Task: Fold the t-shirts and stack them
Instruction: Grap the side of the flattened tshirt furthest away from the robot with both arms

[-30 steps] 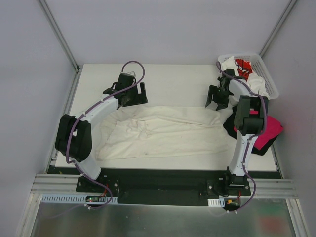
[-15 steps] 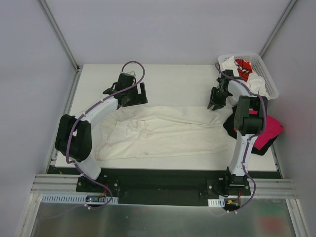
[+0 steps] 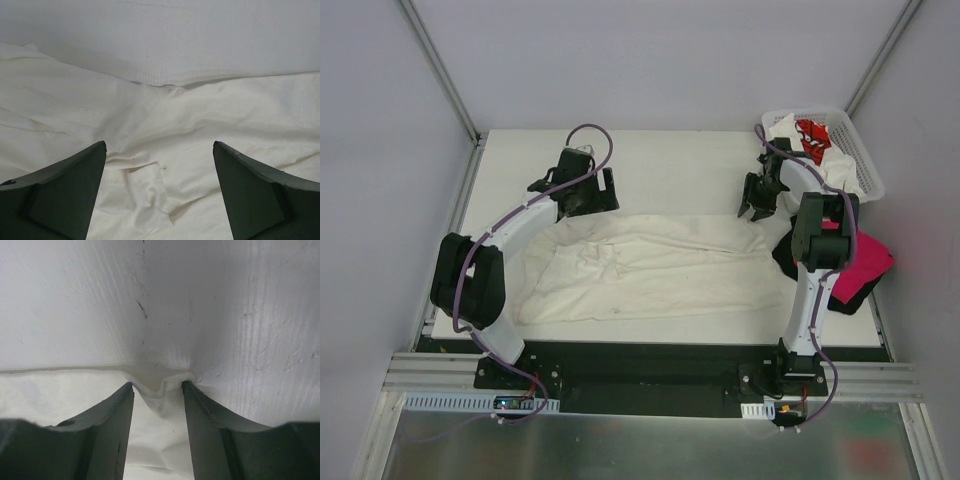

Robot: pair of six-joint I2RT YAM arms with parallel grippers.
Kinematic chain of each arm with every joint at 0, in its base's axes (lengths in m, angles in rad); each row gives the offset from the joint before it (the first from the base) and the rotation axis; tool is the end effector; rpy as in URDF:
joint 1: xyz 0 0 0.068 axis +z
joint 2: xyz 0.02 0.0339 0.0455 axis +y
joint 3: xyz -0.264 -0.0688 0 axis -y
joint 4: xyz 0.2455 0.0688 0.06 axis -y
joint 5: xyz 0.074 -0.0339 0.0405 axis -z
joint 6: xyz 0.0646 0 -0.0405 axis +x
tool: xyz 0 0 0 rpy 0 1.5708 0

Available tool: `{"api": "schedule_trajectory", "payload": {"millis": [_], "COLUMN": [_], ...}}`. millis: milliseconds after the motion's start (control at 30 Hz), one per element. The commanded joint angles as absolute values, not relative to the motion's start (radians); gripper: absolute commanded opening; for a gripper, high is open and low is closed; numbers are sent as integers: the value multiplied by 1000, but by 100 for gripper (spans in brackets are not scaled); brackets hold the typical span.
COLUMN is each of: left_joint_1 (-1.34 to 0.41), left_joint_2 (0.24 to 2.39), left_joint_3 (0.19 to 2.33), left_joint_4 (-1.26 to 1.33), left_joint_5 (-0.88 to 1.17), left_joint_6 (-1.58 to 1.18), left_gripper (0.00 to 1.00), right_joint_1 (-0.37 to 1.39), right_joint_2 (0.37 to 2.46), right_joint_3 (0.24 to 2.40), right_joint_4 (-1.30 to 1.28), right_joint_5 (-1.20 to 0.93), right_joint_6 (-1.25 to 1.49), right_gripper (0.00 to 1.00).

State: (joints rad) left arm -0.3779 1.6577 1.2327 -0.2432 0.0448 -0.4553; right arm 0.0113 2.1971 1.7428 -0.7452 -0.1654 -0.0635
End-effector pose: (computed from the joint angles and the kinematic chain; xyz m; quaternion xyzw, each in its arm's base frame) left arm 0.3708 -0.1503 0.2441 -0.0250 0.8994 -0.1949 0.3906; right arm 0.4715 0.0160 0.1452 -0.0519 0.9782 0.0764 0.1860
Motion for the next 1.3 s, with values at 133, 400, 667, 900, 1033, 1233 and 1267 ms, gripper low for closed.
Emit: {"api": "schedule_trajectory", "payload": {"millis": [133,400,667,900,1033,1233,1267], "left_joint_1": [-377,-377,-385,-388,-388,-388,-388], "left_joint_2": [1612,1609,1601,1606,1609,1598,1594], "left_joint_3": [1229,1224,1218,1219,1218,1207,1204], "left_joint_4": [-227,-227,-227,-227,-227,-227,-227], "left_joint_5": [52,46,43,44,48,49,46], "left_joint_6": [-439,-436,-431,-434,-439,-443,-443], "left_gripper": [87,87,87,87,87,87,87], "right_joint_1": [-23,-40,-70,-89,-87,-89,-89], "right_joint_2": [2189,2152,2186,2260,2260,2249,2241], "right_joint_3": [1825,1841,1876,2129,2119,2054,2019], "right_joint_4": [-795,-839,-853,-1077,-1098,-1069,-1060], "right_joint_5": [-123,-40,-15,35,60,12,9], "right_joint_6": [-78,-92,-129,-228,-264,-241,-236], "right_gripper": [50,51,53,58,60,60,60]}}
